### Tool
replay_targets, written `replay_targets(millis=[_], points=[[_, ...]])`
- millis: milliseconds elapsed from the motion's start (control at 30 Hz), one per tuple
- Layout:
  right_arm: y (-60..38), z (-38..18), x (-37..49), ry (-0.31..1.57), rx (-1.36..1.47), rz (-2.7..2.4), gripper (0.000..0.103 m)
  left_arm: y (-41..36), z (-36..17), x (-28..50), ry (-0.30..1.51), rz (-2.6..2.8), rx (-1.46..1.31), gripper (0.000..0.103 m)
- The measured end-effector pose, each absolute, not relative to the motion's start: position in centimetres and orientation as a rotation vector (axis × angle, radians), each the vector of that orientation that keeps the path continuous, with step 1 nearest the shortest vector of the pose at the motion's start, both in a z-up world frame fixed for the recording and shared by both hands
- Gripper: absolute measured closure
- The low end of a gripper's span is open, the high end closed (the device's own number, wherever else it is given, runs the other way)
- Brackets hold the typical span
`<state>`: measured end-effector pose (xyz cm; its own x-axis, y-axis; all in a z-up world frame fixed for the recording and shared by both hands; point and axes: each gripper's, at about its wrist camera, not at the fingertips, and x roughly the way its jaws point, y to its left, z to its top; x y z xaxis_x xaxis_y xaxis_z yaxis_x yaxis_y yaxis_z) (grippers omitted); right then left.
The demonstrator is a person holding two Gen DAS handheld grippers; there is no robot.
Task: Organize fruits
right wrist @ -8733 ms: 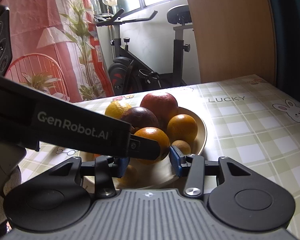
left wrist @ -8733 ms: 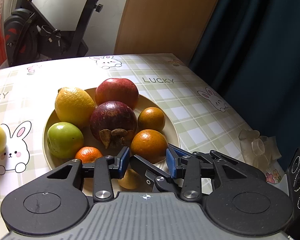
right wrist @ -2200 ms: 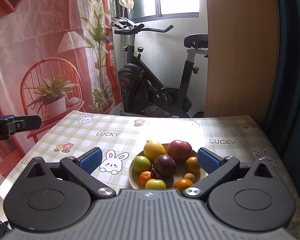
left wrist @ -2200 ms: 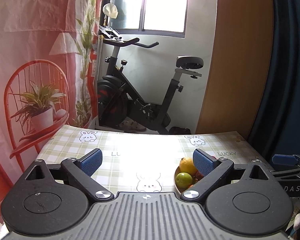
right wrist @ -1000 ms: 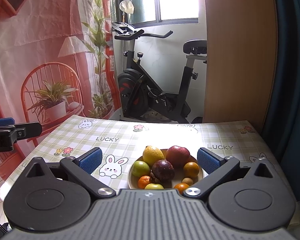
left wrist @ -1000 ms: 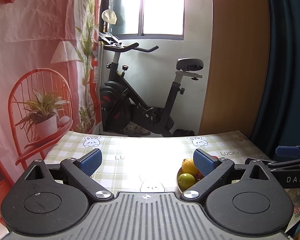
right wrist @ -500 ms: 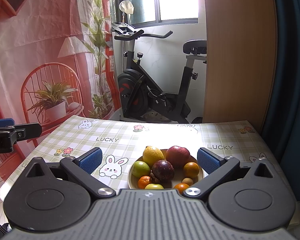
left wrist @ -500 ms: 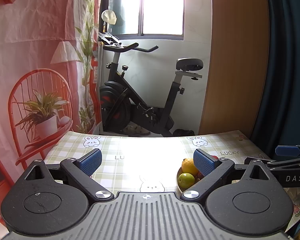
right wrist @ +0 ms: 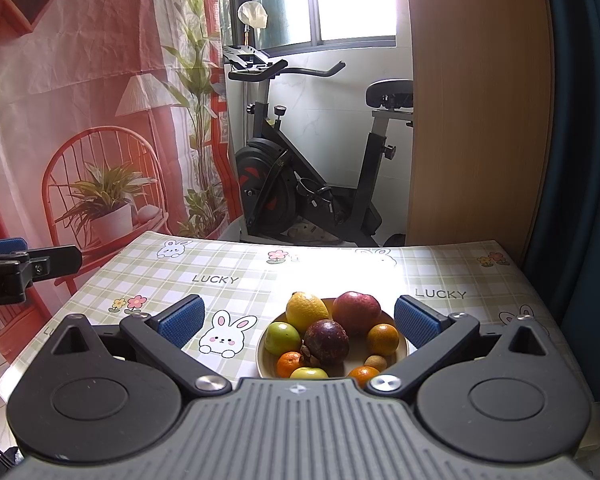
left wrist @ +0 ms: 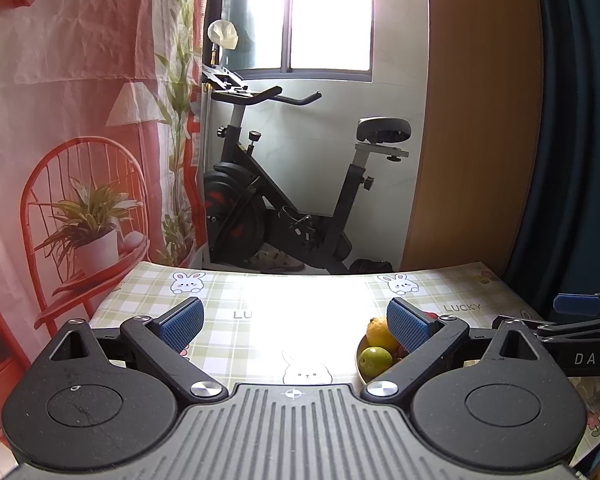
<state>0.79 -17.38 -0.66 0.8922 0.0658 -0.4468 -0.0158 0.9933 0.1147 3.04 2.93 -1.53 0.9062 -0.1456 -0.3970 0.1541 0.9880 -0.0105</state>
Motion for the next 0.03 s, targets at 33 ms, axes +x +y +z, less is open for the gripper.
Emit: replay_targets(millis=[33], points=[[-17.35,-0.68,0.78,0.467,0.109,0.042,0.0,2.87,-1.5,3.04,0.408,-0.155,0.022,0.004]])
